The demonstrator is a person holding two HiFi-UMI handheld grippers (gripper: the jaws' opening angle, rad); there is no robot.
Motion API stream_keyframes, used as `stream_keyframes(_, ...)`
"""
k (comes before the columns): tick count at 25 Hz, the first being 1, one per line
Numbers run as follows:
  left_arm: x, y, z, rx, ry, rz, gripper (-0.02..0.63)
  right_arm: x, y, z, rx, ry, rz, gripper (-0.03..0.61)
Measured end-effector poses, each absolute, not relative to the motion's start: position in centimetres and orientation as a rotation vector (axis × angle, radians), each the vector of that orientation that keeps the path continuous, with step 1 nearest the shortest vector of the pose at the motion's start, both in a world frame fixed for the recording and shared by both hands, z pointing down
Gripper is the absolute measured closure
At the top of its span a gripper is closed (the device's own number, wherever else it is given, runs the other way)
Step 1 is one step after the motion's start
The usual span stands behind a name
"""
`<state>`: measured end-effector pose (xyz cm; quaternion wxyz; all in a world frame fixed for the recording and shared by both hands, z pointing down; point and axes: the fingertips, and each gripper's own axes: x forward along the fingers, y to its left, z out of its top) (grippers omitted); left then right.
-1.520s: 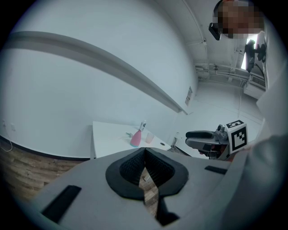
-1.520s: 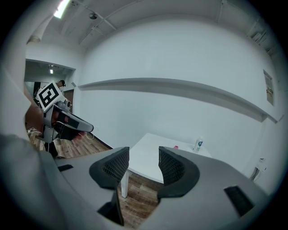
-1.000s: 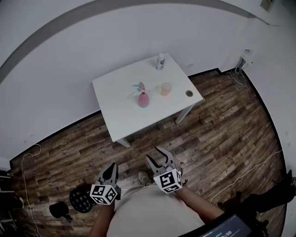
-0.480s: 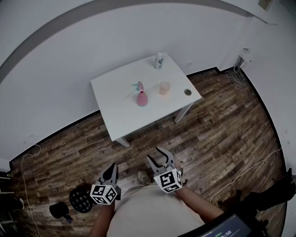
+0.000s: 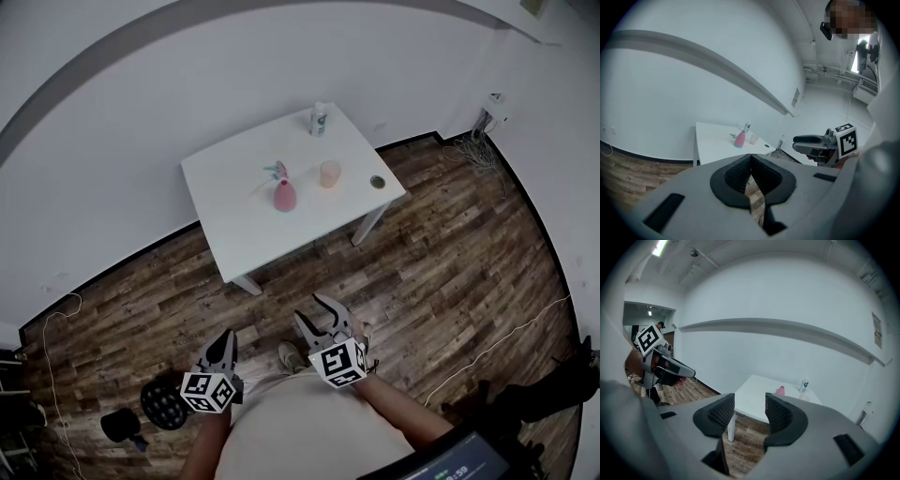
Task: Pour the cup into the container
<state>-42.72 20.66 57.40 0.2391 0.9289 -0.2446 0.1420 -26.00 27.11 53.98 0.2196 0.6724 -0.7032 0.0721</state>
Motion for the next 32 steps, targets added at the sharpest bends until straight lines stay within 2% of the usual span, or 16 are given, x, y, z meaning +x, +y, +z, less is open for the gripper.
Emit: stream_keyframes(32,-41.2,19.2,57.1,2.551,-0.675,0.386,0.601,-25.1,25.5,53.4,1.801,-1.934,0.124,0.4)
